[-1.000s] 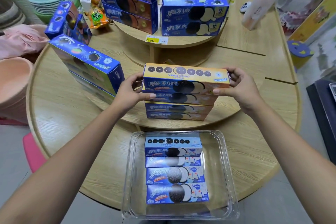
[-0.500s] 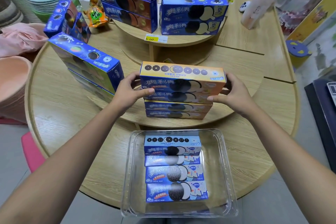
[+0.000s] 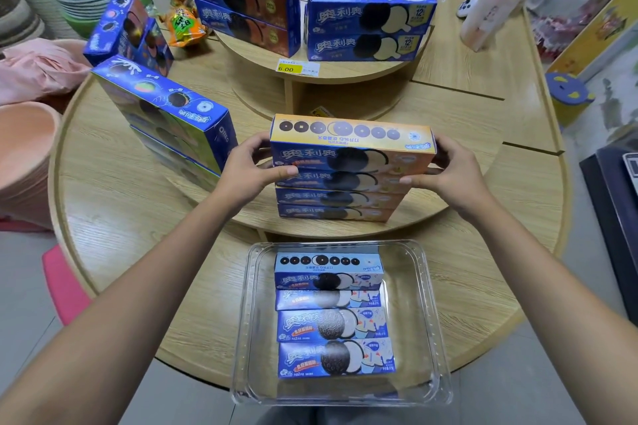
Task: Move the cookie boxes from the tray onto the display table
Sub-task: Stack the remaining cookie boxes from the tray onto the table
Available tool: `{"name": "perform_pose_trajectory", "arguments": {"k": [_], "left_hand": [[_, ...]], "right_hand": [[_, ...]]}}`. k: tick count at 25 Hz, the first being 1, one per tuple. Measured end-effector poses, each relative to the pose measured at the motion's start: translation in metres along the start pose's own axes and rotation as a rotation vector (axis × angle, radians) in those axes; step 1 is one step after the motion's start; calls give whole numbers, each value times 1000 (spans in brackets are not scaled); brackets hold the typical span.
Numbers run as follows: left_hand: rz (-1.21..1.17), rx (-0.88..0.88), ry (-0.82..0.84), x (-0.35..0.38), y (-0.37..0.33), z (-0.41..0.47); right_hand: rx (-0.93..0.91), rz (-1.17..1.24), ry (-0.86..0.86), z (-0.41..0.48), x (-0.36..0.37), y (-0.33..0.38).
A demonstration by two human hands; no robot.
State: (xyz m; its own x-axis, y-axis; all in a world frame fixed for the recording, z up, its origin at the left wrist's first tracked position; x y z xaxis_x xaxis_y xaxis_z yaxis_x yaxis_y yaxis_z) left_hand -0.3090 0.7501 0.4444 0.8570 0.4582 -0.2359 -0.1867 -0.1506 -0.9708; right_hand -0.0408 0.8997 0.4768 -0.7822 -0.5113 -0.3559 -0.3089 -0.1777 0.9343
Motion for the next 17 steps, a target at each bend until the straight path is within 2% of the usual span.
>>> {"name": "perform_pose_trajectory", "arguments": {"k": [3, 7, 11, 13, 15, 17], "left_hand": [[-1, 12, -9, 1, 0, -1], [25, 46, 4, 0, 7, -6], [234, 90, -136, 2, 26, -36], [329, 122, -198, 6, 47, -66], [420, 115, -172, 10, 75, -93], [500, 16, -150, 12, 106, -119]], "right_hand": [[4, -2, 25, 0, 1, -1], [29, -76, -39, -6, -2, -17], [97, -135, -65, -39, 2, -56], [143, -248, -109, -65, 5, -84], [214, -359, -133, -94, 7, -111], [332, -398, -123, -121, 10, -130]]}}
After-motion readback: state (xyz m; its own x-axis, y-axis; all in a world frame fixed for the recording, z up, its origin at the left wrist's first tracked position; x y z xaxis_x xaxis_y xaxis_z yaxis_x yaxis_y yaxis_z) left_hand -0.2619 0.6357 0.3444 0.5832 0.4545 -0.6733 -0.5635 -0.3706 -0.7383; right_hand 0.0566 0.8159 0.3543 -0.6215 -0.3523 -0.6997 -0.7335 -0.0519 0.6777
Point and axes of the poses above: each hand's wrist, its own z-axis towards the middle knuckle, its own x-axis out of the palm, y = z × x, the point moved 1 cm from there along z, towards the middle knuckle, and after that the axes turned 1 degree about x, right-handed, at the moved point
